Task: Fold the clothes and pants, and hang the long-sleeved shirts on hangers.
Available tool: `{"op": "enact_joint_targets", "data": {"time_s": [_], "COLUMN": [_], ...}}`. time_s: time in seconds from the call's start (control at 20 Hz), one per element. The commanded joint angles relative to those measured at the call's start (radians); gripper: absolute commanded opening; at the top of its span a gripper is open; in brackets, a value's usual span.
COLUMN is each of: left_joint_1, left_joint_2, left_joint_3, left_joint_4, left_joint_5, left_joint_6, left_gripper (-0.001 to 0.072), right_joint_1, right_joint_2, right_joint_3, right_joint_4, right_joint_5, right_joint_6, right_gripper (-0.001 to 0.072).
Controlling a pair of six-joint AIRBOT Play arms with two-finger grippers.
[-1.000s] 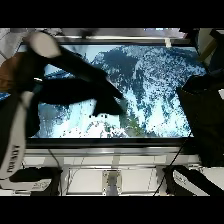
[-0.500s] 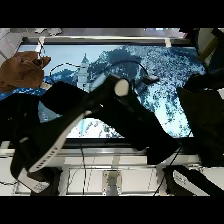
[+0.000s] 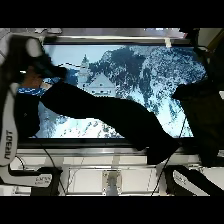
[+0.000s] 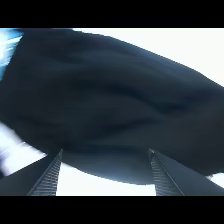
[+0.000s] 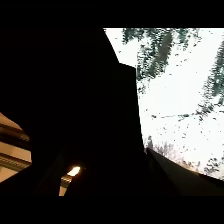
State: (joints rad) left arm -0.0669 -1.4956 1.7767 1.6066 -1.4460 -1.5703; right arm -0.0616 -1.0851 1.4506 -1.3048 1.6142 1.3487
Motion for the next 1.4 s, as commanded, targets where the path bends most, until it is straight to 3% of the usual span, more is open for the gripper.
{"op": "enact_joint_targets", "data": {"time_s": [0.0,0.2,0.45,0.7,0.9,1.0,1.2,1.35], "left_joint_1": [0.268,0.311,0.239,0.214,0.214,0.214,0.212,0.211], "left_joint_2": [-0.070,-0.240,-0.394,-0.514,-0.522,-0.523,-0.523,-0.523], "left_joint_3": [-0.017,-0.016,0.027,0.098,0.102,0.102,0.102,0.102], "left_joint_4": [-0.156,-0.193,-0.255,-0.249,-0.250,-0.285,-0.449,-0.472], "left_joint_5": [0.084,0.146,0.367,0.397,0.522,0.518,0.412,0.391], "left_joint_6": [-0.054,-0.039,-0.069,-0.092,-0.091,-0.085,0.125,0.167], "left_gripper": [0.0607,0.0607,0.0607,0.0606,0.0578,0.0578,0.0578,0.0575], "right_joint_1": [0.000,0.000,0.000,0.000,0.000,0.000,0.000,0.000], "right_joint_2": [0.000,0.000,0.000,-0.006,-0.048,-0.082,-0.156,-0.184], "right_joint_3": [-0.071,-0.071,-0.072,-0.072,-0.073,-0.073,-0.073,-0.073], "right_joint_4": [0.100,0.117,0.095,0.044,0.044,0.044,0.048,0.056], "right_joint_5": [-0.225,-0.354,-0.349,-0.350,-0.349,-0.350,-0.348,-0.339], "right_joint_6": [0.001,0.003,0.003,0.002,0.002,0.002,0.003,0.003], "right_gripper": [0.0556,0.0556,0.0556,0.0556,0.0556,0.0556,0.0556,0.0556]}}
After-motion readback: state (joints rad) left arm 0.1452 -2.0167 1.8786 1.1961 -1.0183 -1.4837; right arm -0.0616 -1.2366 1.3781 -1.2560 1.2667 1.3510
